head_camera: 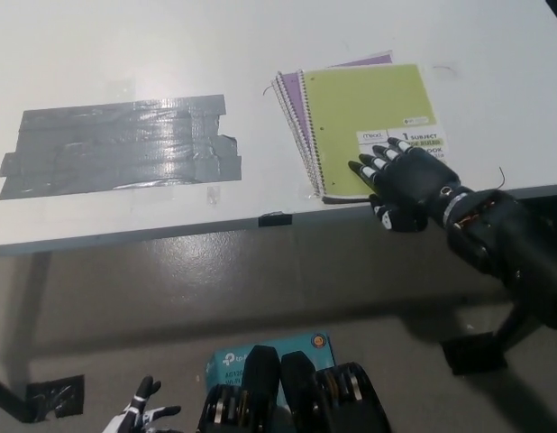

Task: The robot uses its right hand to align two notebooks stacked together until they are fully overlapped

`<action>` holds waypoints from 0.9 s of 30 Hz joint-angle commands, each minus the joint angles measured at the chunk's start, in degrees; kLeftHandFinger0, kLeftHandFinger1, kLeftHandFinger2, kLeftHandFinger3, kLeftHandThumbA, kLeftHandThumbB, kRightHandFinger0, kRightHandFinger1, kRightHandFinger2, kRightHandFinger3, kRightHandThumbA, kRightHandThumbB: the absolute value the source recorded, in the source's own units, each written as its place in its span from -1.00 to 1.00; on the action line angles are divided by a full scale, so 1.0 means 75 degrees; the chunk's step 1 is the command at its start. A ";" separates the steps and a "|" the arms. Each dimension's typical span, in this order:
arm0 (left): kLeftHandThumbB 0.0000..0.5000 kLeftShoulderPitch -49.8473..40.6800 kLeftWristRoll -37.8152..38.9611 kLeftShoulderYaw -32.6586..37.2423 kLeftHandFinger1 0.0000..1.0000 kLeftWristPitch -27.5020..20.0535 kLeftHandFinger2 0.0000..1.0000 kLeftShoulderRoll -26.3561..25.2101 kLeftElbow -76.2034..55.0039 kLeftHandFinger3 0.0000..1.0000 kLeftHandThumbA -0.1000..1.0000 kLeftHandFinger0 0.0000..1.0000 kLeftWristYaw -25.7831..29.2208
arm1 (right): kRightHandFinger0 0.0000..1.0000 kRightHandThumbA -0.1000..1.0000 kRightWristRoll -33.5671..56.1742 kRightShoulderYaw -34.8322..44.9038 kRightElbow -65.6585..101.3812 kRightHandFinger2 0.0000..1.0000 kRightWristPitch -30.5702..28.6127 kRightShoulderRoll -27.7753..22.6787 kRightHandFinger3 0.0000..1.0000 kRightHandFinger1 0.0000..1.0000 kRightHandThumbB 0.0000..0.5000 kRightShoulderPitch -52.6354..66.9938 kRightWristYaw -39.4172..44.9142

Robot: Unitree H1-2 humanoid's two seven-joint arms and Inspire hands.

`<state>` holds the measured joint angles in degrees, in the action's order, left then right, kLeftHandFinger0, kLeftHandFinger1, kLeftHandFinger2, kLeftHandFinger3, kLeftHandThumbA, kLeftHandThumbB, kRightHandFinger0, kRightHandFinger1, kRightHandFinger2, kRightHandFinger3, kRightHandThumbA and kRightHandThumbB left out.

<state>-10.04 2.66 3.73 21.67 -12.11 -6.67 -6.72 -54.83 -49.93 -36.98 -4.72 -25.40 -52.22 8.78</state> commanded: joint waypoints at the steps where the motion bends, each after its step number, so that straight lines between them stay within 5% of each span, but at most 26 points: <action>1: 0.77 0.0083 -0.0102 0.0048 0.26 -0.0058 0.58 -0.0099 -0.0151 1.00 1.00 0.11 -0.0140 | 1.00 1.00 -0.0617 -0.0336 -0.0161 1.00 -0.0804 -0.0275 1.00 1.00 0.58 -0.0031 -0.0108; 12: 0.95 0.0111 -0.0162 0.0108 0.23 -0.0045 0.53 -0.0127 -0.0188 1.00 1.00 0.12 -0.0151 | 1.00 1.00 -0.1077 -0.0534 -0.0349 1.00 -0.1041 -0.0376 1.00 1.00 0.53 -0.0258 -0.0383; 15: 0.89 0.0124 -0.0119 0.0083 0.12 -0.0046 0.46 -0.0106 -0.0214 1.00 1.00 -0.05 -0.0145 | 1.00 1.00 -0.1036 -0.0444 -0.0371 1.00 -0.1083 -0.0430 1.00 1.00 0.59 -0.0266 -0.0444; 24: 0.73 0.0111 -0.0156 0.0103 0.20 0.0005 0.51 -0.0108 -0.0269 1.00 1.00 0.07 -0.0153 | 1.00 1.00 -0.1112 -0.0301 -0.0406 1.00 -0.1092 -0.0399 1.00 1.00 0.54 -0.0278 -0.0638; 27: 0.81 0.0098 -0.0137 0.0090 0.17 -0.0029 0.48 -0.0086 -0.0253 1.00 1.00 0.04 -0.0152 | 1.00 1.00 -0.1132 -0.0292 -0.0462 1.00 -0.0974 -0.0279 1.00 1.00 0.62 -0.0381 -0.0430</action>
<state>-9.28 1.96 4.40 21.85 -12.17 -6.85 -6.88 -61.54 -51.92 -39.15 -9.82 -27.34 -53.76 3.35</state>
